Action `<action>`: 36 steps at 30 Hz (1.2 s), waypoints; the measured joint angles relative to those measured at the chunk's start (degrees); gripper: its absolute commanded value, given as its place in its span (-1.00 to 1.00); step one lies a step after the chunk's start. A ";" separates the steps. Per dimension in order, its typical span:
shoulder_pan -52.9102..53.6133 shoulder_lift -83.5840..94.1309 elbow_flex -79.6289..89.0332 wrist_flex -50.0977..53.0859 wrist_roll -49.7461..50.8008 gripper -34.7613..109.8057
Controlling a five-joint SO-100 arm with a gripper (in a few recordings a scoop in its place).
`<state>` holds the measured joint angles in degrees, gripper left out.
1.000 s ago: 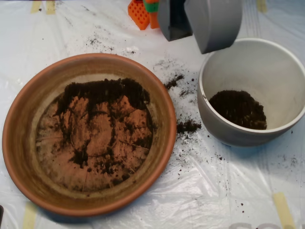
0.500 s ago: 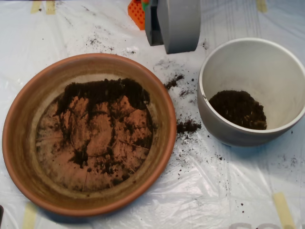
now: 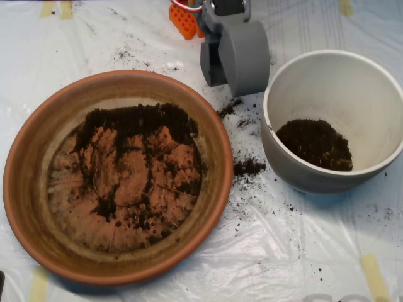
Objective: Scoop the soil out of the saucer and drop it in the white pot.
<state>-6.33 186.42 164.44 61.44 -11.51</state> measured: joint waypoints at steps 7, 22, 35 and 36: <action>-4.22 1.14 5.45 -0.97 0.62 -0.27; -9.05 1.14 10.55 -3.78 3.69 -0.44; 0.09 1.14 12.57 -5.01 7.82 -0.52; 0.18 1.14 12.57 -5.01 7.82 -0.49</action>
<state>-6.15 187.56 177.01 56.43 -3.69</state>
